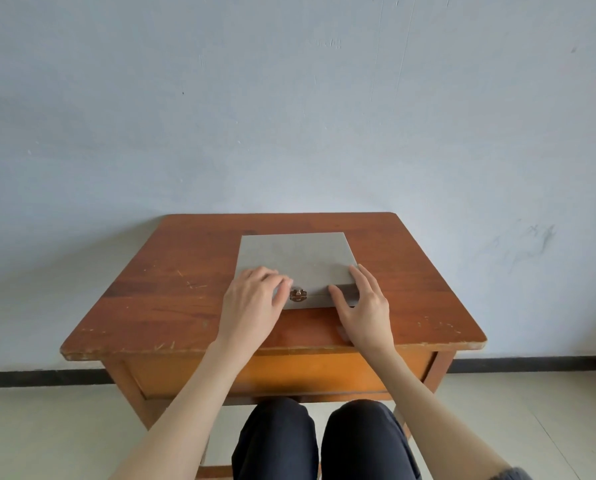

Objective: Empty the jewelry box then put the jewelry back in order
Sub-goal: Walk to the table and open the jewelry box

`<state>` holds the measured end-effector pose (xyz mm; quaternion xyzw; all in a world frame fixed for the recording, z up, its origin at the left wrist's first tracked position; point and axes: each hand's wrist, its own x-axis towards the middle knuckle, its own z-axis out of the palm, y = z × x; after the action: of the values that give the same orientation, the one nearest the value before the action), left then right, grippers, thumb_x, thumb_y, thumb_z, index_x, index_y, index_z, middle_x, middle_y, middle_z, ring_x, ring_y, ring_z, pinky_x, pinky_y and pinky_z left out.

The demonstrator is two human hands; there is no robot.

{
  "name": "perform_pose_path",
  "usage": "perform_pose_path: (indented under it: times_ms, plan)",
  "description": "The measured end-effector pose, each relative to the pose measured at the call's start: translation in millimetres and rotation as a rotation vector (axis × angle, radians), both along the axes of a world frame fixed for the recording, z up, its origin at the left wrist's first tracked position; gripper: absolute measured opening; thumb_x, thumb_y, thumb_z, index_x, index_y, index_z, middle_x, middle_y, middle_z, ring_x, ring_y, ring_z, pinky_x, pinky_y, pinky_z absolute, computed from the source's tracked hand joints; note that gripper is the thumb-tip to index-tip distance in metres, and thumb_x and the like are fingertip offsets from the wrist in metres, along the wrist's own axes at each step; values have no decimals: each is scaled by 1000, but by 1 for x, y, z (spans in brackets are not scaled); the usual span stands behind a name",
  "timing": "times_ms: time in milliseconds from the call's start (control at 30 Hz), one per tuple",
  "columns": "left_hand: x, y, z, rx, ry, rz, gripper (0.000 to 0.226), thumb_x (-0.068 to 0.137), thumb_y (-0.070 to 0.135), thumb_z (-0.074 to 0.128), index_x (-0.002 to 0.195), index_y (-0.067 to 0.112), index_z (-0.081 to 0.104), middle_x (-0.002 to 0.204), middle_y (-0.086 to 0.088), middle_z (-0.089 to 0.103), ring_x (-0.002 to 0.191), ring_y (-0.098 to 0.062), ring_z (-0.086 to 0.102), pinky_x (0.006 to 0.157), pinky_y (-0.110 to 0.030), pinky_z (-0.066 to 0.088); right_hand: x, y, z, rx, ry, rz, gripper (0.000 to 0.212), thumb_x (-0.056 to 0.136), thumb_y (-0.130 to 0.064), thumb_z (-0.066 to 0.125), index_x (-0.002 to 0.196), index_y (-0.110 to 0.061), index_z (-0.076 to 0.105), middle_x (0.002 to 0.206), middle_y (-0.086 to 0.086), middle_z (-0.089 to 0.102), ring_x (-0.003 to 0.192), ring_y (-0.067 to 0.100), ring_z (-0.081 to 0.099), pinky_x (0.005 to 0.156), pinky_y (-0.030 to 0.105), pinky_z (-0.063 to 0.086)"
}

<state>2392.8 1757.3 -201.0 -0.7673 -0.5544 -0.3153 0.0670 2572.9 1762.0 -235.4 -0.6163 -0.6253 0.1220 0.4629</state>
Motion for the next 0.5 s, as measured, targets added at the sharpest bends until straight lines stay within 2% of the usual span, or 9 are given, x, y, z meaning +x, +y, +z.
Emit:
perform_pose_path:
  times_ms: [133,233,333,433,500]
  plan:
    - [-14,0,-8,-100,-190,-68,29,93,23,50,118,14,61,122,0,59,117,-15,51,99,-24,34,1,0,1,-19,40,-6,59,87,-35,61,137,-11,40,141,6,45,128,22,44,104,30,36]
    - [-23,-7,-17,-156,-305,52,44,93,25,51,134,11,44,140,-4,44,132,-18,37,105,-24,27,2,1,2,-85,84,-16,68,85,-41,61,141,-13,33,140,5,46,128,24,43,104,34,37]
    - [-30,-12,-19,-272,-484,191,51,91,28,53,138,12,39,142,-7,43,131,-23,41,105,-33,34,4,2,2,-125,125,-36,70,83,-43,63,139,-14,34,134,6,52,123,26,47,99,34,42]
    - [-33,-12,-16,-346,-581,193,48,90,25,56,135,12,44,136,-8,51,124,-25,49,102,-42,42,5,2,3,-95,200,-68,61,82,-39,66,132,-12,44,121,5,61,106,19,55,85,25,44]
    - [-33,-12,-15,-361,-609,179,48,90,23,56,136,12,44,136,-7,51,125,-24,48,103,-42,42,6,1,5,-83,241,-62,54,83,-34,67,129,-12,48,118,3,63,102,15,56,86,24,46]
